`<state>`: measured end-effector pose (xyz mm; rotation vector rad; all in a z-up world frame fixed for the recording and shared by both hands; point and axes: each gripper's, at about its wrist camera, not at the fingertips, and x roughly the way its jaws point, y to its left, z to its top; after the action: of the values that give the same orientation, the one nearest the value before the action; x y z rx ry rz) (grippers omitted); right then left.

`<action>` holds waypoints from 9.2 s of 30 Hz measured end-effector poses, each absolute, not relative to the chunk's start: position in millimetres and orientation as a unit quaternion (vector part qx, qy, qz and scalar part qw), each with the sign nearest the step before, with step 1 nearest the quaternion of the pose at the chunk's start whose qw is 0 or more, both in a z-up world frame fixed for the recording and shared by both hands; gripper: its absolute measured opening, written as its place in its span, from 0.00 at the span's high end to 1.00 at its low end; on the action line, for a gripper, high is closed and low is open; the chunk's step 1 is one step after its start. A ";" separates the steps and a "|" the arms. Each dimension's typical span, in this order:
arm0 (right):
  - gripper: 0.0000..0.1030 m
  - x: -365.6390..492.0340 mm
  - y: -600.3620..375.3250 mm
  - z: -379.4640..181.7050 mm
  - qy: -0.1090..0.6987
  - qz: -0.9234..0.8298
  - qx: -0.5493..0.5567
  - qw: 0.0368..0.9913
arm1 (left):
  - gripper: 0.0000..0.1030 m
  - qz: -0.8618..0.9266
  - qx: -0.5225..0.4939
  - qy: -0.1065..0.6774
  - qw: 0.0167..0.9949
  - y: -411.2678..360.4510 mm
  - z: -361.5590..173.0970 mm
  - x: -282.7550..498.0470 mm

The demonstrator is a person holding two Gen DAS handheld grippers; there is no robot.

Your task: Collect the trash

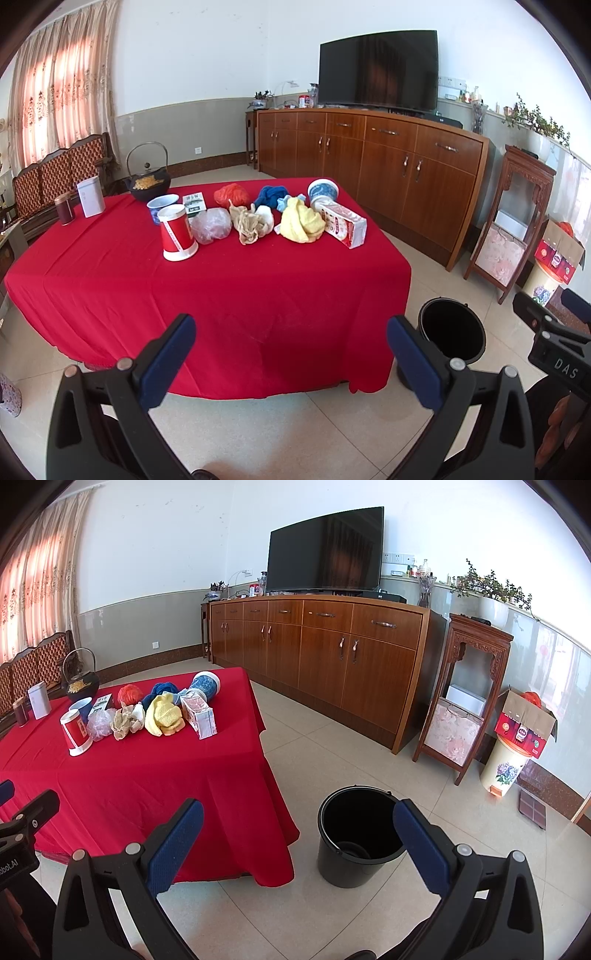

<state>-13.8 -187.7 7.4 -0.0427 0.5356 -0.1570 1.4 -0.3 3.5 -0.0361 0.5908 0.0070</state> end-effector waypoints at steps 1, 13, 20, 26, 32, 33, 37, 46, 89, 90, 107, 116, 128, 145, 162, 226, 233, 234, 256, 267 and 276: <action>0.00 -13.3 -187.5 7.1 0.265 -0.077 -0.021 0.961 | 0.00 0.003 -0.018 0.291 0.957 0.2 3.5 1.5; 0.00 -16.1 -192.4 4.6 0.264 -0.080 -0.020 0.961 | 0.00 0.003 -0.019 0.292 0.956 1.3 2.7 1.8; 0.00 -16.1 -192.3 4.9 0.264 -0.081 -0.019 0.961 | 0.00 0.003 -0.020 0.292 0.956 2.2 2.9 1.7; 0.00 -15.5 -193.0 6.2 0.265 -0.076 -0.019 0.961 | 0.00 0.003 -0.021 0.293 0.956 3.3 3.0 1.6; 0.00 -14.9 -192.7 6.5 0.265 -0.077 -0.020 0.961 | 0.00 0.003 -0.021 0.293 0.956 4.1 3.4 1.6; 0.00 -14.8 -192.3 6.6 0.265 -0.077 -0.020 0.961 | 0.00 0.003 -0.021 0.293 0.956 4.1 3.4 1.6; 0.00 -15.3 -192.1 6.1 0.265 -0.077 -0.020 0.961 | 0.00 0.004 -0.021 0.293 0.956 4.5 3.4 1.5; 0.00 -12.6 -189.7 4.5 0.269 -0.012 -0.005 0.963 | 0.00 0.008 -0.025 0.296 0.955 12.8 3.7 3.1; 0.31 278.4 -15.8 -55.7 0.323 0.165 -0.076 0.929 | 0.13 0.133 -0.055 0.286 0.947 159.7 -47.1 181.4; 0.31 284.6 -12.8 -60.0 0.326 0.163 -0.078 0.928 | 0.14 0.132 -0.056 0.287 0.947 162.8 -49.6 186.9; 0.54 309.6 13.1 -84.5 0.322 0.152 -0.113 0.927 | 0.40 0.122 -0.055 0.314 0.940 171.3 -78.4 228.5; 0.68 306.1 10.1 -78.6 0.312 0.164 -0.106 0.930 | 0.48 0.129 -0.047 0.289 0.947 172.9 -63.2 216.7; 0.68 270.8 -4.7 -29.1 0.271 0.161 -0.089 0.945 | 0.48 0.106 -0.021 0.255 0.961 143.9 -20.4 186.4; 0.68 192.6 -105.0 24.6 0.246 0.088 -0.068 0.963 | 0.48 0.008 0.001 0.225 0.974 49.8 24.7 153.8; 0.68 130.8 -252.0 21.9 0.264 -0.013 -0.021 0.964 | 0.48 -0.108 0.052 0.226 0.967 -72.3 38.3 144.5; 0.06 189.8 -509.2 -194.2 0.472 -0.106 0.018 0.875 | 0.02 -0.227 0.105 0.419 0.873 -279.8 -140.1 218.4; 0.00 178.3 -499.3 -172.9 0.448 -0.129 0.021 0.884 | 0.00 -0.220 0.105 0.391 0.887 -269.5 -108.4 206.8; 0.00 175.8 -497.5 -168.0 0.442 -0.134 0.022 0.887 | 0.00 -0.219 0.105 0.390 0.888 -268.5 -105.5 205.0; 0.00 138.0 -414.2 -76.2 0.327 -0.091 0.023 0.940 | 0.00 -0.144 0.096 0.320 0.931 -180.3 -42.3 171.0; 0.00 139.6 -327.0 -45.8 0.299 0.008 -0.005 0.954 | 0.00 -0.058 0.084 0.331 0.938 -87.4 -29.0 155.4; 0.00 161.6 -232.0 -22.0 0.274 0.101 -0.019 0.956 | 0.00 0.013 0.032 0.341 0.939 8.9 -30.3 145.2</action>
<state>161.6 -232.0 -22.0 -0.0381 0.5566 0.2060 145.2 8.9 -30.3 0.0659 0.6962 0.0266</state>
